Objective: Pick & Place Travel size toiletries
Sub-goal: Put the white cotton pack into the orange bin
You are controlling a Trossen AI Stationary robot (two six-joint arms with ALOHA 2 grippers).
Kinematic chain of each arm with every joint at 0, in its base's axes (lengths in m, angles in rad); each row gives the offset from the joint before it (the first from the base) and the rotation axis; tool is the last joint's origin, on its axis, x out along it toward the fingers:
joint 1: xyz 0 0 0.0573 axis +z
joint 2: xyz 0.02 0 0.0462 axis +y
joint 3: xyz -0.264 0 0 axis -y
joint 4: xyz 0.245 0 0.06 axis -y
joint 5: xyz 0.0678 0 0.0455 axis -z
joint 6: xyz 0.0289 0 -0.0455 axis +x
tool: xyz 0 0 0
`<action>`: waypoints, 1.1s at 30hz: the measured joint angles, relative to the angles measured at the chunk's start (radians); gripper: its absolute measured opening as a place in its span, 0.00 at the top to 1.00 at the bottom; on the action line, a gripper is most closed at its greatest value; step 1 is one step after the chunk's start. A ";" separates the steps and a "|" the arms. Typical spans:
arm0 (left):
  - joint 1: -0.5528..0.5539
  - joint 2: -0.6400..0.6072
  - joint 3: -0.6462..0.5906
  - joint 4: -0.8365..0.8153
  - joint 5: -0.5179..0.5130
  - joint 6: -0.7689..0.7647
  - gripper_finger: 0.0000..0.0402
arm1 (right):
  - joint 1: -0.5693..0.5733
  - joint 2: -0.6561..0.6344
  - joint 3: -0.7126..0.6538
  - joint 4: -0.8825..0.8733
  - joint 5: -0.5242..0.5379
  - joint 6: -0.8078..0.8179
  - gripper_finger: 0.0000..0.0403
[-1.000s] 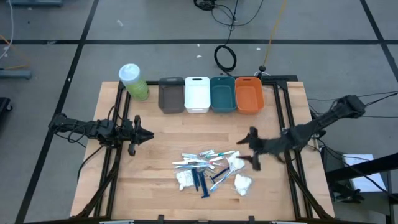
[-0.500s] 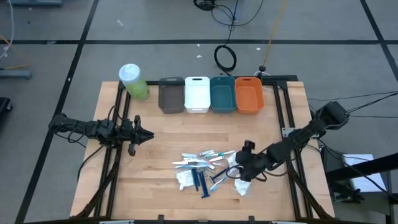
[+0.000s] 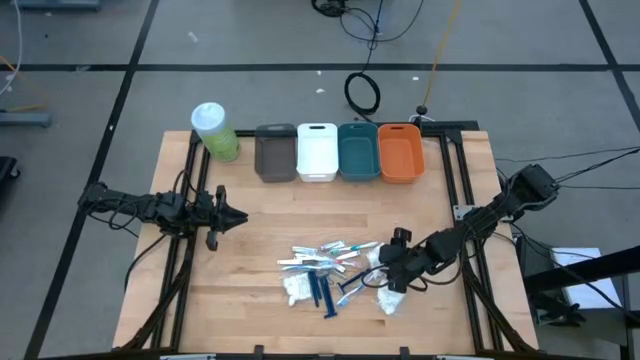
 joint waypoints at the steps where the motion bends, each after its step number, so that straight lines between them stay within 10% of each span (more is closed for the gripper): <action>1: 0.000 0.000 0.000 0.000 0.000 0.000 0.87 | -0.002 0.000 0.000 0.000 0.000 0.000 0.41; 20: 0.000 0.000 0.000 0.000 0.000 0.000 0.87 | -0.029 -0.147 0.000 0.006 -0.001 -0.004 0.96; 33: 0.000 0.000 0.000 0.000 0.000 0.000 0.87 | -0.154 -0.391 0.000 0.011 0.157 -0.266 0.99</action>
